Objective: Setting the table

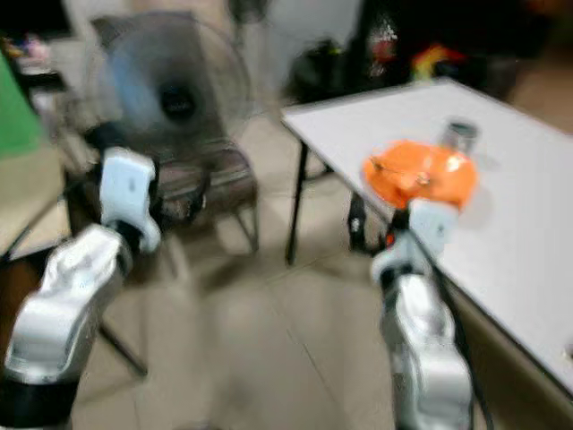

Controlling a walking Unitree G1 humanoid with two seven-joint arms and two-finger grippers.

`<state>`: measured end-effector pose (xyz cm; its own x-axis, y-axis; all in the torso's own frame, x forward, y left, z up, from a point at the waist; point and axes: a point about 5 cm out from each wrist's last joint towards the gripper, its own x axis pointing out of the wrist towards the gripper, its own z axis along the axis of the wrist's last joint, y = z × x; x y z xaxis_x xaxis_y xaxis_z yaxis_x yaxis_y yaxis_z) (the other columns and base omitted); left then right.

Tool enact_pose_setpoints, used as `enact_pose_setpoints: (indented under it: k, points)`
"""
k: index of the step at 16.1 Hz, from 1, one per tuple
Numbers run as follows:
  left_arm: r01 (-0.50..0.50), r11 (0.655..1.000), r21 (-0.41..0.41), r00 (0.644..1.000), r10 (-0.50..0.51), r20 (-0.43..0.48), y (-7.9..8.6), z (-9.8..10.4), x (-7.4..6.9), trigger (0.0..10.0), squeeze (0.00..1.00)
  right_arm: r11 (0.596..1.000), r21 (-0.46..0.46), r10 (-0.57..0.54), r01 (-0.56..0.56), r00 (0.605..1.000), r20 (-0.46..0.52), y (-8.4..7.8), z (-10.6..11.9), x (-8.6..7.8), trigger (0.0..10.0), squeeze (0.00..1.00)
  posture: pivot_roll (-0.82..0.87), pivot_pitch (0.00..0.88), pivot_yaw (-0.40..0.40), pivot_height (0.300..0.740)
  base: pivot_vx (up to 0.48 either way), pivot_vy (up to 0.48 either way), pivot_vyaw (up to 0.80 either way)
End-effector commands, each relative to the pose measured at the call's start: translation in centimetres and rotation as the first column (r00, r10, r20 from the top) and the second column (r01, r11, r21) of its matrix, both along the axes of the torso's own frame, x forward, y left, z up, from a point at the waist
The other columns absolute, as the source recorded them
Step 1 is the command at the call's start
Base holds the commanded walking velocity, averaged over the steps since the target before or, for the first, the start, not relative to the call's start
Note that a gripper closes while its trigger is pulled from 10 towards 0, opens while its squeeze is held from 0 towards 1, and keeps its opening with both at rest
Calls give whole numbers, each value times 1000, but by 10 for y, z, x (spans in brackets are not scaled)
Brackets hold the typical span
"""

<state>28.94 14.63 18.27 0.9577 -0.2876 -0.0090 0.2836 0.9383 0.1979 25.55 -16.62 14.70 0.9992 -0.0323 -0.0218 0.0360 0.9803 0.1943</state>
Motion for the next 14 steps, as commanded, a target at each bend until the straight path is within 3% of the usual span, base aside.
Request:
enact_pose_setpoints:
  k: [1,14]
  points:
    - [4,1000,-2,1000,-4,-8,0,-1,1,10000,0,1000,3,3,-3,1000,17,0,5,2,10000,1000,69,0,3,740,0,319,0]
    - [0,1000,-8,1000,0,-6,0,-2,2,10000,0,999,17,33,-33,999,4,4,4,6,10000,1000,80,0,-15,740,0,315,0]
